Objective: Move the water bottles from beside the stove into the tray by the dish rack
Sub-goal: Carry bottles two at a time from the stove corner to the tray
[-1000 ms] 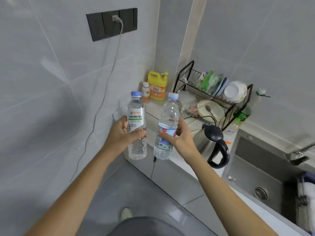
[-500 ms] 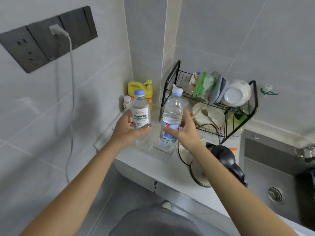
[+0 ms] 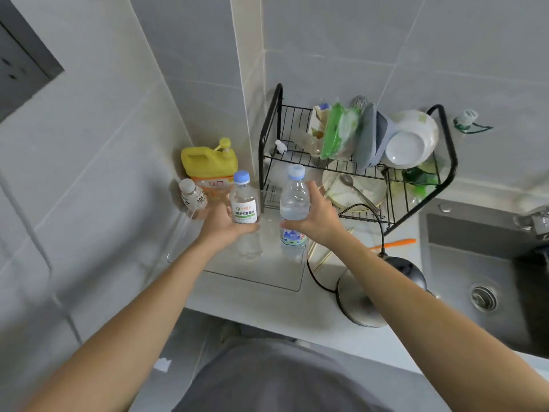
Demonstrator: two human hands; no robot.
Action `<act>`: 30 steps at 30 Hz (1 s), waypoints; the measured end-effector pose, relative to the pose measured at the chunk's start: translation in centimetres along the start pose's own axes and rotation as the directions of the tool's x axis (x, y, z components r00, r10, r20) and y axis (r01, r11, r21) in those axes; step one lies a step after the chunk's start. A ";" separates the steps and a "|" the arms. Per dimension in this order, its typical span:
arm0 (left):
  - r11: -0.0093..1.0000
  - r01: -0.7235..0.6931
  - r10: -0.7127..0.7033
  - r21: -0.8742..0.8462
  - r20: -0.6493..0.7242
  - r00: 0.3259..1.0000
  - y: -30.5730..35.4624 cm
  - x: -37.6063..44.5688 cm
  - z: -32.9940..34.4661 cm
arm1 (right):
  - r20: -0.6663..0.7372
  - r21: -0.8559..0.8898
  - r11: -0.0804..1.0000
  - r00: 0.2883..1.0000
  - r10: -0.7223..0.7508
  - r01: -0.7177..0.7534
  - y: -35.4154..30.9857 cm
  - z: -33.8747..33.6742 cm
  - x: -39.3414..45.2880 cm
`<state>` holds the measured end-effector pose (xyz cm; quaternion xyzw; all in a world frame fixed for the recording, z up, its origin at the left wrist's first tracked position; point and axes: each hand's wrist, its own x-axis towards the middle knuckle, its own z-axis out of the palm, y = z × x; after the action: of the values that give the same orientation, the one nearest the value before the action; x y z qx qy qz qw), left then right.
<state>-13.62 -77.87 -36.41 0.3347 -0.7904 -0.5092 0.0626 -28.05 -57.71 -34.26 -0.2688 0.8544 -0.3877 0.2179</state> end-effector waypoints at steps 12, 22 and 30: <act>0.995 0.034 -0.059 0.094 0.281 0.958 -1.4 6.7 2.4 | -0.042 -0.335 0.935 0.993 0.107 -0.115 1.2 3.0 3.4; 0.969 -0.062 -0.006 0.239 0.277 0.961 -1.0 7.7 3.2 | -0.069 -0.452 0.882 0.991 0.114 -0.133 1.9 3.4 4.3; 0.935 -0.235 0.149 0.265 0.310 0.939 0.2 7.6 2.9 | -0.092 -0.451 0.887 0.994 0.066 -0.101 1.8 2.9 4.0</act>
<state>-20.90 -80.10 -39.45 0.1838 -0.8879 -0.4184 -0.0529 -29.92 -60.78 -38.08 -0.2606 0.9396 -0.1771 0.1337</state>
